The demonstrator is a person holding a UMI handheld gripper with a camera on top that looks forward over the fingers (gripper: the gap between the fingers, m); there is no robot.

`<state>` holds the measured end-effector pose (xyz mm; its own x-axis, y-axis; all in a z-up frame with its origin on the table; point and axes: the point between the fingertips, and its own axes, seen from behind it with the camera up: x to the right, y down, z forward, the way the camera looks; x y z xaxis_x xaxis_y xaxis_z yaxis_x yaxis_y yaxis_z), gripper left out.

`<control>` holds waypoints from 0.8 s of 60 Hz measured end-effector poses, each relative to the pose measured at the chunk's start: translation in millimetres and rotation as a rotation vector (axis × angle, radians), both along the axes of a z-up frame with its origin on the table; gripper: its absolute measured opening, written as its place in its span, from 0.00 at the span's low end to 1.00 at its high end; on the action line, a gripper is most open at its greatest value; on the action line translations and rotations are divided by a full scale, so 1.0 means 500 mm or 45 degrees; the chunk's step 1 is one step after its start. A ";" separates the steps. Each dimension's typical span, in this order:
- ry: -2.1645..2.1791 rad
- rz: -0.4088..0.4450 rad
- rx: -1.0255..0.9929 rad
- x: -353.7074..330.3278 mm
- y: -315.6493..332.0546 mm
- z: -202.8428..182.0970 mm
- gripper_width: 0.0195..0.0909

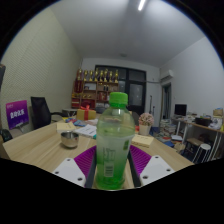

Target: Pour water

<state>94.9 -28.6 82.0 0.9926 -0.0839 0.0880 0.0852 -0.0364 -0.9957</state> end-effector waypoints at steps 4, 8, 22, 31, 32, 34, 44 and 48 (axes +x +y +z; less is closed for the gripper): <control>0.048 -0.021 0.022 -0.003 0.010 -0.002 0.46; 0.078 -0.038 0.039 0.001 0.008 0.000 0.42; -0.027 -0.046 -0.007 0.004 0.026 0.017 0.27; -0.590 -0.103 -0.015 0.022 0.110 0.130 0.27; -0.672 -0.105 -0.020 0.019 0.123 0.142 0.27; -0.843 -0.100 -0.033 0.014 0.137 0.167 0.27; -1.821 -0.074 -0.047 -0.067 0.231 0.226 0.27; -2.131 -0.072 -0.054 -0.101 0.259 0.209 0.27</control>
<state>44.3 100.8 186.6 -0.1951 -0.0841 0.9772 0.9774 -0.0990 0.1867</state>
